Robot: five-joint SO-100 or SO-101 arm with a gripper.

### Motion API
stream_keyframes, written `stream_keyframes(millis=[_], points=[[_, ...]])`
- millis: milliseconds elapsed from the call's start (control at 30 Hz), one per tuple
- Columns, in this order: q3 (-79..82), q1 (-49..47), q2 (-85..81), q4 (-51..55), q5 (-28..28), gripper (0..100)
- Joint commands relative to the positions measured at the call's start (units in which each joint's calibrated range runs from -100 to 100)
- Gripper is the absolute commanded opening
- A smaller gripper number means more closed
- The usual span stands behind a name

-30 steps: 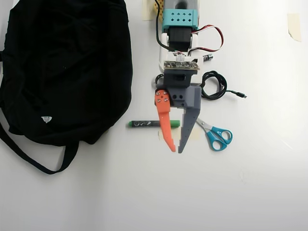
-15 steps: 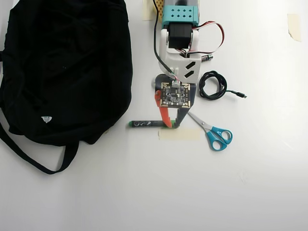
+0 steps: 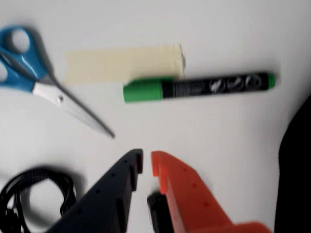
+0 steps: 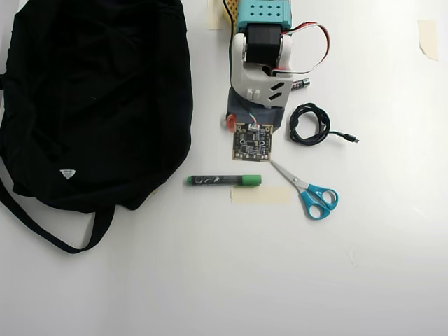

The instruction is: Put the green marker into the black bag

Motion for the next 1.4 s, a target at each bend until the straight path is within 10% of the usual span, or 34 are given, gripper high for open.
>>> stream_keyframes(millis=[0,1367], points=[[-1.3,-0.4,-2.9,3.3,0.0,2],[-2.2,-0.4,4.0,-2.0,-10.3,18]])
